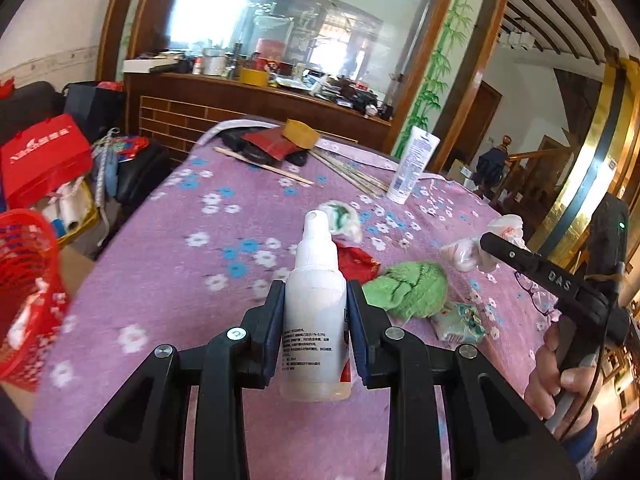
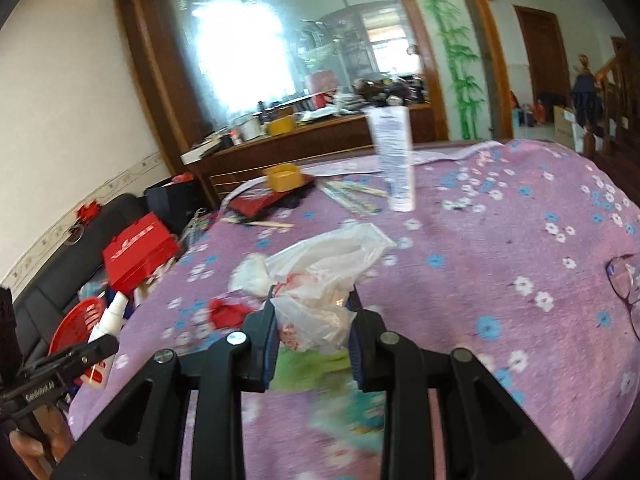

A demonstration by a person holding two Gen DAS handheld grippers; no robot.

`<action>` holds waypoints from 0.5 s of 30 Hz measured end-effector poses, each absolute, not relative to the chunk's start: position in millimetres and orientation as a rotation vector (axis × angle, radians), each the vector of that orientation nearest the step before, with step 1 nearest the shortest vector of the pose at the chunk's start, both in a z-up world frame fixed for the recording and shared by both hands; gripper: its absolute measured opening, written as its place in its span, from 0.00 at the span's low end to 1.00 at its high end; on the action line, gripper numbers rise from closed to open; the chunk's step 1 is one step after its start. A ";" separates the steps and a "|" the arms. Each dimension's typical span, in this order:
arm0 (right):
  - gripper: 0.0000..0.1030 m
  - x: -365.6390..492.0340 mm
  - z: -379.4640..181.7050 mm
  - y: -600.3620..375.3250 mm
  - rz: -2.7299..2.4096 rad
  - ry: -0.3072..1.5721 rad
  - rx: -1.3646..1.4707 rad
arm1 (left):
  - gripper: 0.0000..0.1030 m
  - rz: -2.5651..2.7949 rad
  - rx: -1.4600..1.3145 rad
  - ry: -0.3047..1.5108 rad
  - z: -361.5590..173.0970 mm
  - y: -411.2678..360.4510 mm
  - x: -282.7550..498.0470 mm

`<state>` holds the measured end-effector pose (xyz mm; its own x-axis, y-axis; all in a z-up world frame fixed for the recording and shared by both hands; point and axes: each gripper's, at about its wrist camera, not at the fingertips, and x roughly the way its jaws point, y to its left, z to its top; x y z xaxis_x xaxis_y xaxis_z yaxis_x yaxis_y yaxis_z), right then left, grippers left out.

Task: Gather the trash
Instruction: 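Carry both items to the red basket and open both tools to drop them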

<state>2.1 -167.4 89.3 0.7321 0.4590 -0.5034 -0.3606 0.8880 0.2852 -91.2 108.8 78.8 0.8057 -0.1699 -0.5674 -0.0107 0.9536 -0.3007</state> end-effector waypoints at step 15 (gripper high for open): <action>0.30 -53.7 102.3 20.7 0.845 0.751 0.049 | 1.00 0.176 -0.410 0.606 81.2 250.1 -162.2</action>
<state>-53.7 20.7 102.3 0.4261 0.6925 -0.5821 -0.6593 0.6783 0.3243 -162.2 250.1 81.2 0.8101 0.0409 -0.5849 -0.2779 0.9052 -0.3215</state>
